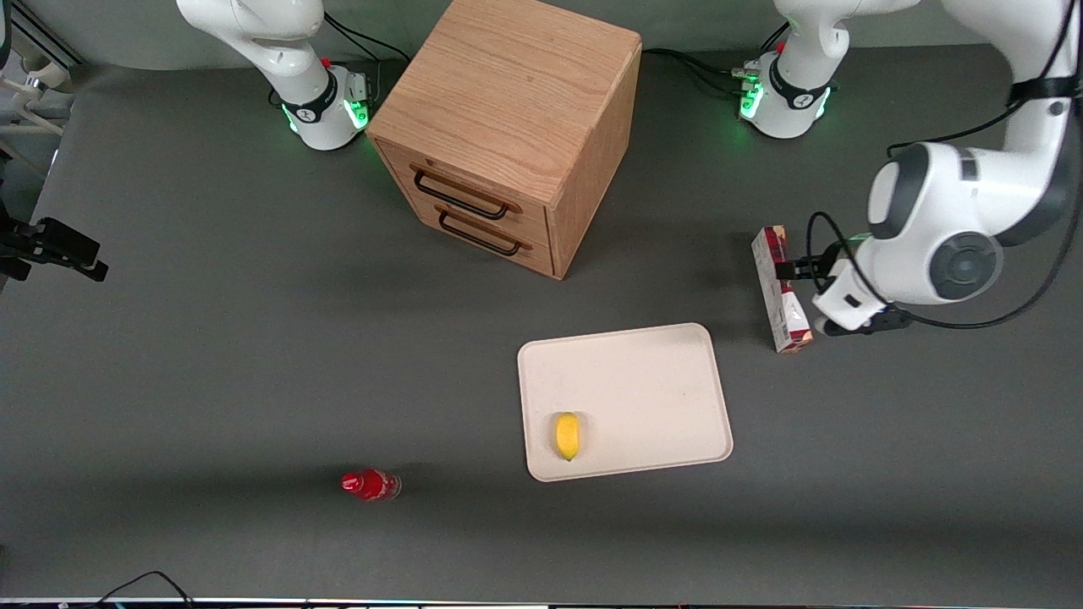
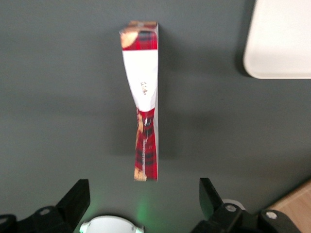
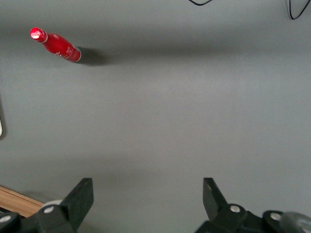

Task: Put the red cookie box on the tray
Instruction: 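Close the left gripper on the top of the red cookie box and lift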

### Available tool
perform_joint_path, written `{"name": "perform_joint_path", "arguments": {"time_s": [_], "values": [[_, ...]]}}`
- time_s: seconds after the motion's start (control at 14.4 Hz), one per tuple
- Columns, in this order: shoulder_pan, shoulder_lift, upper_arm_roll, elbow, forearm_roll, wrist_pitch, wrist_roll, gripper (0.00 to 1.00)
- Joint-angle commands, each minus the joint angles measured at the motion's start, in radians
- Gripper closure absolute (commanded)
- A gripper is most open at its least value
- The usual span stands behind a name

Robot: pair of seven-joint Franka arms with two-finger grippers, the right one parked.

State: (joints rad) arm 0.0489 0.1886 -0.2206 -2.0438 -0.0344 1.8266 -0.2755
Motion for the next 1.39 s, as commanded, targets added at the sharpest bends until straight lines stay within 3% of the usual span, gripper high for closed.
{"name": "perform_joint_path", "arguments": {"time_s": [0.0,0.28,0.35,0.42,0.49,0.97,1.32], "values": [[0.002,-0.052,-0.012,-0.191,0.028,0.179,-0.007,0.0],[0.0,-0.005,-0.014,-0.348,0.036,0.474,-0.007,0.02],[0.0,0.012,-0.014,-0.349,0.036,0.485,-0.008,0.49],[0.002,0.018,-0.014,-0.349,0.036,0.49,-0.008,0.85],[0.002,0.025,-0.013,-0.349,0.036,0.491,-0.01,1.0],[0.008,0.012,-0.005,-0.284,0.033,0.412,-0.011,1.0],[0.008,0.011,0.021,0.043,0.031,0.072,-0.031,1.0]]}}
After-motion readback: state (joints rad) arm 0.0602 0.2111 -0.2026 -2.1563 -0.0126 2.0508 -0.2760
